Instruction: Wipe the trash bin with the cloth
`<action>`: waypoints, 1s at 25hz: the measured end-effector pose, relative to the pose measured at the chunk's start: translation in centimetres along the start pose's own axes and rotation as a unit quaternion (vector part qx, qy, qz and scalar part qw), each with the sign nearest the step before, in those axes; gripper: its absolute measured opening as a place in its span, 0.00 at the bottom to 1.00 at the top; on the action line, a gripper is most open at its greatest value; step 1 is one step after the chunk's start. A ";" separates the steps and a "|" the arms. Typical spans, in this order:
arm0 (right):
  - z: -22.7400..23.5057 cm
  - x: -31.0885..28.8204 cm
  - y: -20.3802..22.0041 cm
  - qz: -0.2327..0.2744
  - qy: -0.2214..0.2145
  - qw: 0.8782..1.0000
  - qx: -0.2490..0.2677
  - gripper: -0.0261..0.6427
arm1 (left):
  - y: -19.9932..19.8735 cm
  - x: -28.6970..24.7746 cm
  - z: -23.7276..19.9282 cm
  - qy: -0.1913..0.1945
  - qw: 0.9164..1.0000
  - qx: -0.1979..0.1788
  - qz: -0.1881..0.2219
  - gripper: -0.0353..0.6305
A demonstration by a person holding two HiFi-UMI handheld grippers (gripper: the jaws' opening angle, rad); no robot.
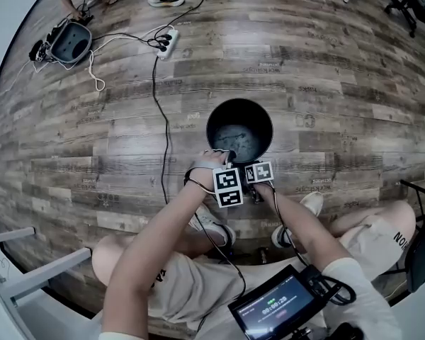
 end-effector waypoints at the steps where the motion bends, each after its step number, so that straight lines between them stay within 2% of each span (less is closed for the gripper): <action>1: 0.1 0.0 0.0 0.001 0.000 1.000 -0.003 0.16 | 0.0 0.0 0.0 0.002 1.000 0.006 0.003 0.24; 5: 0.4 0.8 0.3 -0.009 0.009 1.000 -0.021 0.16 | 0.0 0.4 0.2 0.018 0.999 0.026 0.010 0.24; 8: 0.4 2.6 0.8 -0.021 0.010 0.999 -0.028 0.16 | -0.6 1.3 0.5 0.037 0.999 0.025 0.017 0.25; 11: -0.2 5.0 1.0 -0.019 0.002 0.999 -0.026 0.16 | -1.2 2.3 0.4 0.050 0.999 -0.006 0.017 0.27; 15: -1.6 8.7 0.2 -0.001 -0.017 1.000 0.014 0.16 | -0.4 2.5 1.3 0.073 0.994 -0.074 0.010 0.30; 17: -2.2 10.9 -1.0 0.015 -0.029 0.999 0.026 0.16 | 0.5 2.4 1.6 0.081 0.992 -0.093 0.008 0.30; 19: -2.4 13.2 -2.3 0.031 -0.038 0.998 0.031 0.16 | 1.7 2.2 1.0 0.070 0.992 -0.105 -0.005 0.30; 22: -2.5 16.4 -3.7 0.043 -0.047 0.997 0.034 0.16 | 3.6 1.6 -0.3 0.028 0.992 -0.117 -0.037 0.30; 25: -2.9 19.0 -4.2 0.049 -0.051 0.997 0.041 0.16 | 4.5 1.0 -1.1 -0.006 0.992 -0.116 -0.041 0.30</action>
Point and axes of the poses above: the fingertips, and each gripper's own axes: x backward along the fingers, z to its right, y out of its underside, the point moved 1 cm from there along x, backward along the fingers, and after that the axes turned 13 degrees about y, right-handed, at the moved point
